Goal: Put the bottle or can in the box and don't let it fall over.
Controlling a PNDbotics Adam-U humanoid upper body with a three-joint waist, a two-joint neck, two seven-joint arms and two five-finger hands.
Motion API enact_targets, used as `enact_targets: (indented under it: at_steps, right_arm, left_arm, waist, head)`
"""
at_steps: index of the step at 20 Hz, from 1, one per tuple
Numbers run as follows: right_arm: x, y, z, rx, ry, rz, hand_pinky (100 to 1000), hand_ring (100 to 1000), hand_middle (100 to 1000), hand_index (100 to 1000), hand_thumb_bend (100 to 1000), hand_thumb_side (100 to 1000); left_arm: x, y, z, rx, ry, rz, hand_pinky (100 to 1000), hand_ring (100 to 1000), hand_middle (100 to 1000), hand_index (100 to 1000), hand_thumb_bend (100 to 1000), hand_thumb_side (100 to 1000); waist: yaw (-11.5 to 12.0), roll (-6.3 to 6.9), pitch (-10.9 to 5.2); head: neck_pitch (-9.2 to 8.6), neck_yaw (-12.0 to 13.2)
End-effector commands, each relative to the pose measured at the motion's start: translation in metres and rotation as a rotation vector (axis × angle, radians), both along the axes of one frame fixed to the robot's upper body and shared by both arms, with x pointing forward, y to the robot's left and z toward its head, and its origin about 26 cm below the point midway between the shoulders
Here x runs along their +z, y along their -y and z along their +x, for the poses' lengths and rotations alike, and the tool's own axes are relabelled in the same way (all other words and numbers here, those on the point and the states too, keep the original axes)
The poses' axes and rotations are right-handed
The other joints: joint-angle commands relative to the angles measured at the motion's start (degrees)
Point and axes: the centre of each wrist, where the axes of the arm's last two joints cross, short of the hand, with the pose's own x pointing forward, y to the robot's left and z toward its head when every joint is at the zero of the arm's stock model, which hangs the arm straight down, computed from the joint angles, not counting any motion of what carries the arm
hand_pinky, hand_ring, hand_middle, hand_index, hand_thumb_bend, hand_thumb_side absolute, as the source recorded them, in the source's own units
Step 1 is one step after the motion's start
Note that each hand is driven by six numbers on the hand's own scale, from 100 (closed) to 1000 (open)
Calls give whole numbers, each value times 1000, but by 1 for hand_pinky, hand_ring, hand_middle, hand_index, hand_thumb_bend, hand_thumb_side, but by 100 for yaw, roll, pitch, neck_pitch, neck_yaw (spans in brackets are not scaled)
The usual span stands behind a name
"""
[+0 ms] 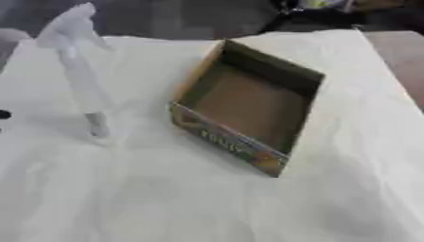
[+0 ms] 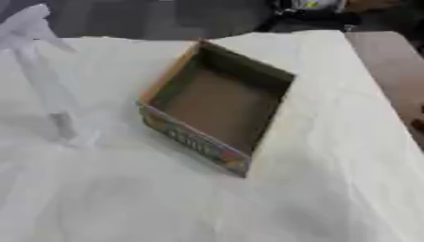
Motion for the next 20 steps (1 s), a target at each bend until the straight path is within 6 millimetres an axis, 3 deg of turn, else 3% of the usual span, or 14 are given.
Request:
enact_targets:
  at_steps: [1,11,20]
  right_arm:
    - [7,1,-2,0,15,-26,898,927,941,901,109,275]
    - [7,3,-3,-2,6,-42,899,927,941,901,110,274]
    - [6,4,-5,1,-8,-54,898,928,941,901,110,274]
  left_arm:
    - [12,-7,-4,5,37,72,585,357,681,812,100,758]
    - [32,-40,-18,9,139,393,611,371,707,830,100,739]
    - [59,-61,-26,62,69,608,627,374,722,841,100,727]
  waist:
    - [-14,9,-83]
    - [26,68,-152]
    - [45,84,-213]
  head:
    - [-12,-9]
    - [61,-112]
    - [124,-159]
